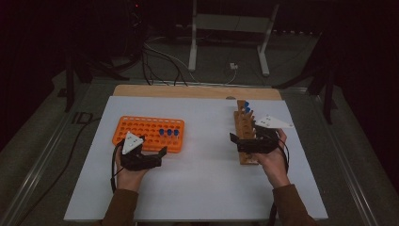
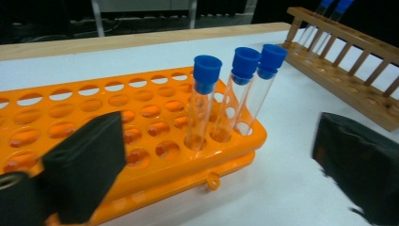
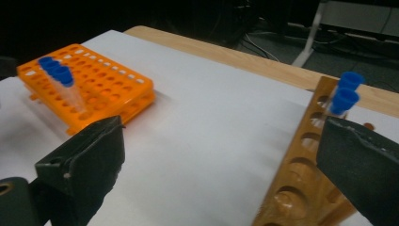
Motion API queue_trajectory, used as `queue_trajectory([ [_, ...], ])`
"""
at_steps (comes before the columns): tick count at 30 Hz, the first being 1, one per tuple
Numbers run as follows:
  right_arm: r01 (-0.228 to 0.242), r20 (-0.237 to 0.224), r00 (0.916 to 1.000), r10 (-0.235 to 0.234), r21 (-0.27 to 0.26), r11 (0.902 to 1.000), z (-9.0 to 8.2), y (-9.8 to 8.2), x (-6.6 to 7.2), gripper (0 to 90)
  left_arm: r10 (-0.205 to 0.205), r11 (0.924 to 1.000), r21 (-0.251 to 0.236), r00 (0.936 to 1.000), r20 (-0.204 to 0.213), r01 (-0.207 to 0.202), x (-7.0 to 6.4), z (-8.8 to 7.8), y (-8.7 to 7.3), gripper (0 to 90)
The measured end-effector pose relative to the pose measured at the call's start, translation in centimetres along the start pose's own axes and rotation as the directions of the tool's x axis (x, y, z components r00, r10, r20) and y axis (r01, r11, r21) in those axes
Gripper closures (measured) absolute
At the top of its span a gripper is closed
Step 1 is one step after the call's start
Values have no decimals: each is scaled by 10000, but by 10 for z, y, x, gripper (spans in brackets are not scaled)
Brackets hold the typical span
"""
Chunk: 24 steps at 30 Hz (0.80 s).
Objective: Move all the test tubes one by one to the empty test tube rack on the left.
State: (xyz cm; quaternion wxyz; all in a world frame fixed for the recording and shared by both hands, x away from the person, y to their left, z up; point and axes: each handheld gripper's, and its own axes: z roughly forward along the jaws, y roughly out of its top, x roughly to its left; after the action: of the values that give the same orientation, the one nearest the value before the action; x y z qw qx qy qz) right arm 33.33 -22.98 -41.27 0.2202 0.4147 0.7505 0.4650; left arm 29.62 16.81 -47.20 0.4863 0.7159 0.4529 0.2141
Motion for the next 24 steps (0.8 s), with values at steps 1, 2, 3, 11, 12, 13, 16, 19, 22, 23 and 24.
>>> queue_trajectory([
  [1, -42, 53, 10000, 42, 38, 10000, 1, 2, -2, 47, -4, 10000, -11, 10000, 5, 4, 0, 0, 0, 17],
  [2, 4, 175, 9998, -5, 76, 10000, 2, 3, -4, 49, 14, 10000, -15, 10000, -10, -14, -1, 0, -1, 11],
  [3, -20, 253, 9997, 17, 145, 9999, 3, 4, -6, 54, 59, 10000, -10, 10000, -1, -59, -1, 0, -1, 8],
  [11, -464, 463, 9980, 435, 620, 9970, 21, 9, -29, 61, 85, 9999, -80, 10000, -49, -85, -5, 3, -2, 7],
  [12, -468, 493, 9978, 434, 695, 9965, 23, 9, -31, 61, 67, 9999, -97, 10000, -42, -67, -5, 3, -2, 7],
  [13, -480, 545, 9975, 440, 745, 9961, 25, 10, -34, 71, 43, 9999, -142, 10000, -34, -43, -5, 3, -2, 7],
  [16, -668, 714, 9956, 607, 871, 9940, 31, 14, -43, 107, 40, 9998, -199, 9999, -128, -43, -4, 2, -2, 8],
  [19, -786, 1005, 9925, 691, 937, 9925, 37, 18, -51, 147, -54, 9998, -217, 9999, -130, 51, -2, 1, -3, 8],
  [22, -954, 1257, 9886, 824, 1011, 9903, 44, 20, -59, 191, -80, 9997, -226, 9999, -84, 78, -3, 2, -3, 8],
  [23, -976, 1308, 9878, 840, 1012, 9901, 46, 21, -61, 209, -67, 9997, -217, 9999, -82, 65, -3, 2, -3, 8],
  [24, -999, 1431, 9861, 844, 1048, 9895, 48, 21, -64, 236, -66, 9998, -205, 9999, -82, 65, -4, 2, -3, 8],
])
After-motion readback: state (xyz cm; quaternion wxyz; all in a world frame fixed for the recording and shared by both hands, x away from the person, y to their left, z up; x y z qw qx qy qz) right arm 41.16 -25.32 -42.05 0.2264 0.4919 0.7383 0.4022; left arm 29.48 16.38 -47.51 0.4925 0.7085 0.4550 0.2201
